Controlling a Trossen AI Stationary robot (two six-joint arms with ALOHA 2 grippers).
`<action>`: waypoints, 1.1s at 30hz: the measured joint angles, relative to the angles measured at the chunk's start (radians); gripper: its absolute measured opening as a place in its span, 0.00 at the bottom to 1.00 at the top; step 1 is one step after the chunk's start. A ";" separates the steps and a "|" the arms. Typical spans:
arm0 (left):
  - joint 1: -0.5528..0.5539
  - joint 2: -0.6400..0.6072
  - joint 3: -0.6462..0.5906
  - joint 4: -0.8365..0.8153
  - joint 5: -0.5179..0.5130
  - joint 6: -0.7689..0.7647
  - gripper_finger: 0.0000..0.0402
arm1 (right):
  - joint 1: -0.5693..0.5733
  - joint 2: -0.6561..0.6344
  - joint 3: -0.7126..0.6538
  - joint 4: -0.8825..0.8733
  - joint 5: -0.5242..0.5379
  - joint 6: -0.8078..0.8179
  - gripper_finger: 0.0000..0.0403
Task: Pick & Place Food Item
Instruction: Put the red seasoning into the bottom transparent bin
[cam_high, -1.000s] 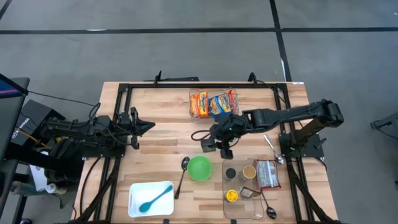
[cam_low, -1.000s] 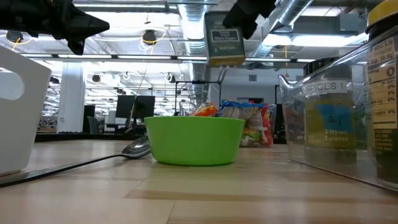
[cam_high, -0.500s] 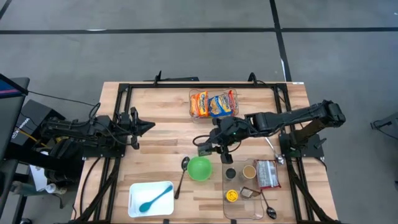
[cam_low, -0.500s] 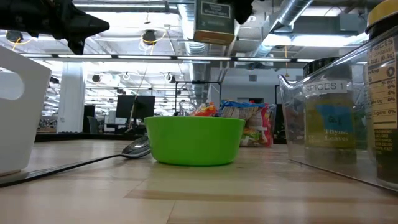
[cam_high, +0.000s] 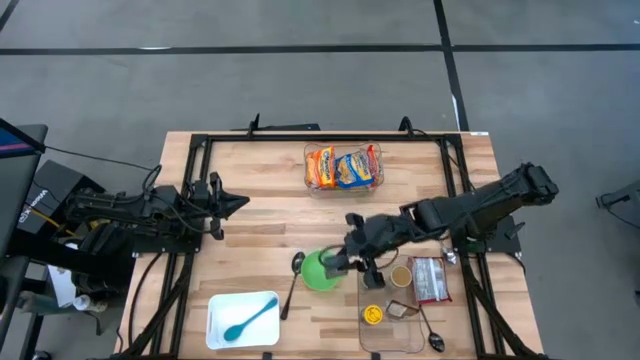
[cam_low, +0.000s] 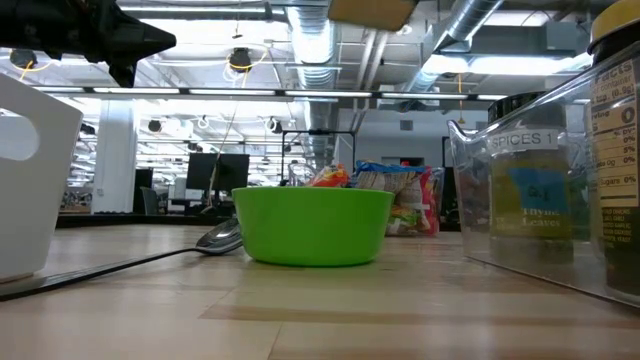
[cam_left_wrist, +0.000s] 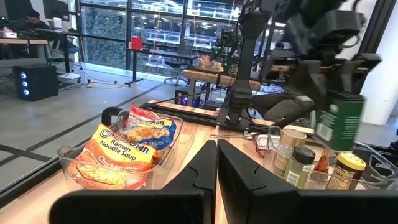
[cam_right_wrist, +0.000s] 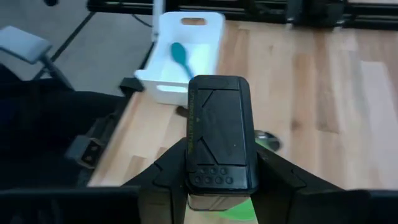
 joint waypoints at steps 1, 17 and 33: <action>0.000 0.000 0.000 0.000 0.000 0.000 0.02 | 0.018 -0.002 0.000 -0.003 0.004 0.014 0.30; 0.000 0.000 0.000 0.000 0.000 0.000 0.02 | 0.388 -0.014 0.000 -0.099 0.410 0.404 0.30; 0.000 0.000 0.000 0.000 0.000 0.000 0.02 | 0.683 -0.014 0.000 -0.294 0.721 0.915 0.30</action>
